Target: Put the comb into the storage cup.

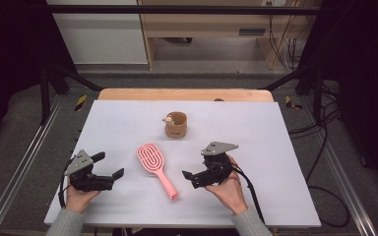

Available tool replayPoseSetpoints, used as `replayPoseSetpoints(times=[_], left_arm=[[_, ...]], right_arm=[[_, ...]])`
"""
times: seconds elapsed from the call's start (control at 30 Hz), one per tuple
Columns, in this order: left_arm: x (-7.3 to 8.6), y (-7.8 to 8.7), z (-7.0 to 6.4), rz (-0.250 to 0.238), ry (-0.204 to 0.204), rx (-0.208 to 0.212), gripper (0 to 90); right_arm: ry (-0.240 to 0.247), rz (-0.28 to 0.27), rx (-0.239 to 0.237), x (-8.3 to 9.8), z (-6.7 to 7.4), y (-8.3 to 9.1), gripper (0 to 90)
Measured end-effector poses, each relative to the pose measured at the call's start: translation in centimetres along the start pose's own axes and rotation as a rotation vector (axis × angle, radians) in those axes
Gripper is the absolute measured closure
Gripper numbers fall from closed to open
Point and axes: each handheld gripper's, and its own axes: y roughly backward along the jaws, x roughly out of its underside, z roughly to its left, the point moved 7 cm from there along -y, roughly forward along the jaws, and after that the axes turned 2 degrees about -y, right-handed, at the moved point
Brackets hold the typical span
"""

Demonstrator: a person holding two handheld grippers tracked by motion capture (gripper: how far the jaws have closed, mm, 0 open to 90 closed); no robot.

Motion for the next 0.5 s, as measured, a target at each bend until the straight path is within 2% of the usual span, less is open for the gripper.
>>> replayPoseSetpoints(times=[0.5], left_arm=[[0.0,0.0,0.0,0.003,-0.006,-0.007,1.2]], right_arm=[[0.017,0.064,-0.015,-1.0,2.0,-3.1,4.1]])
